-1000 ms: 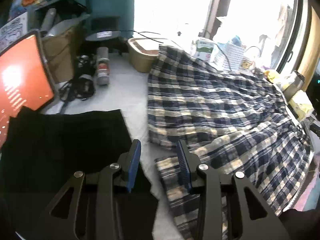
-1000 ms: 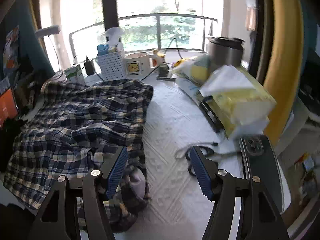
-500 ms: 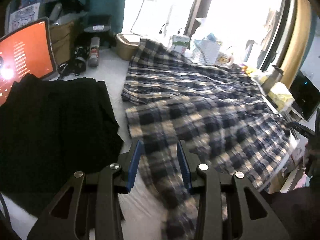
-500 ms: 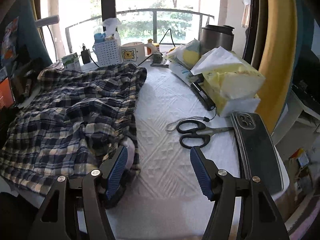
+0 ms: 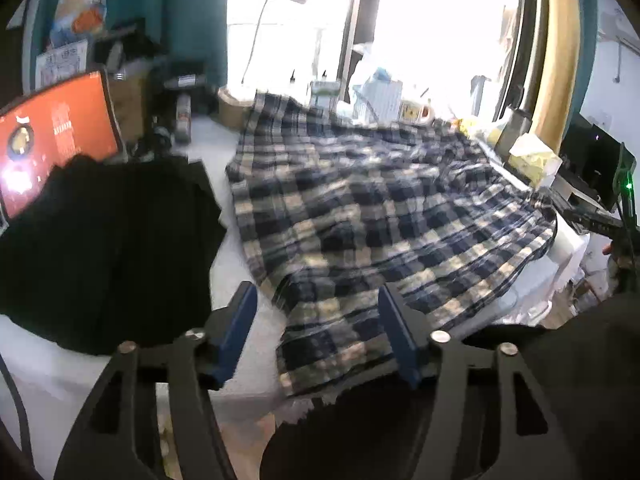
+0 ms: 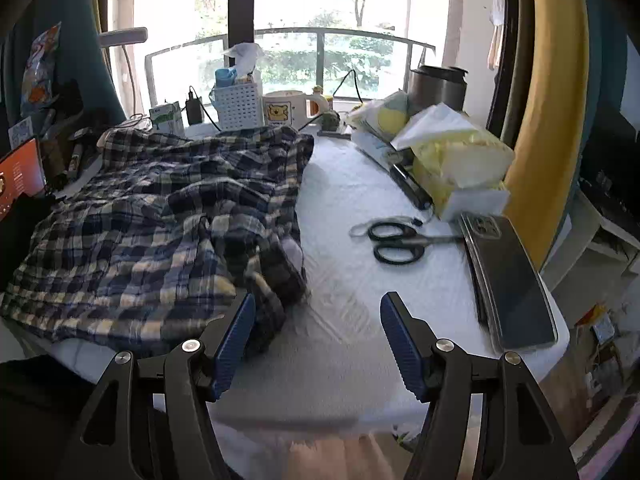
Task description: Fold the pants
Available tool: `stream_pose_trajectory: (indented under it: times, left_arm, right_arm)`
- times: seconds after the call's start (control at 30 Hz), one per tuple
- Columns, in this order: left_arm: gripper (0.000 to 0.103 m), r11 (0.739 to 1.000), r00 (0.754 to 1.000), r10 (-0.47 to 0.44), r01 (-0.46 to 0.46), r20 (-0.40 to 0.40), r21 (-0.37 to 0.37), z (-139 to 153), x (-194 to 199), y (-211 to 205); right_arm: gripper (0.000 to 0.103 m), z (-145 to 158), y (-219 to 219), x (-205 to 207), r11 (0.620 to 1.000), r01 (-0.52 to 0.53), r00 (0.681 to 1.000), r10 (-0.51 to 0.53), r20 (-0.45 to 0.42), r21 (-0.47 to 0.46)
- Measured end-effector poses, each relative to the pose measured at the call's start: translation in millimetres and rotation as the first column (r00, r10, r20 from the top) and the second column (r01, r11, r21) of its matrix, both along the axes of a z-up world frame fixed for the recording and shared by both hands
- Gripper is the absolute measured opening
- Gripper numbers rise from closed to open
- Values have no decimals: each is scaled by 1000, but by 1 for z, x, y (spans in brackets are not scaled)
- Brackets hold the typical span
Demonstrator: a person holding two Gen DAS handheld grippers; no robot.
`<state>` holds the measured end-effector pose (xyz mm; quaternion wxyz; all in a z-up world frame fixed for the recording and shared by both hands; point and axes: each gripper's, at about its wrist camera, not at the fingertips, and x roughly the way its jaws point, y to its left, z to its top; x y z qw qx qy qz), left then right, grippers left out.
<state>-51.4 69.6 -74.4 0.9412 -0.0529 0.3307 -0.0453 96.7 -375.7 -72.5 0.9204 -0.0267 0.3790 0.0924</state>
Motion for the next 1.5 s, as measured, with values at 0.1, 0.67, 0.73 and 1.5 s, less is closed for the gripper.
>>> stream_pose_trajectory:
  times: [0.1,0.67,0.73,1.5]
  left_arm:
    - [64,998,998,-58,58,15,-38,3,1,-14]
    - [64,975,973,-144,171,-183,142,-43,15,-39]
    - [64,974,974,-140,168,-180,152,-44,17,-38]
    - [2,998,996,-53,55,-67,24,-10,28,-9]
  right_arm:
    - [67,-1,-3,-3,1000,9,1000,-9,-3,-2]
    - [67,-4,-7,3,998,18,1000,-17,-6,66]
    - [68,-5,-6,4,998,16,1000,-16,-8,66]
    - [67,-47,70,-17,914,-182,967,234,105,-362]
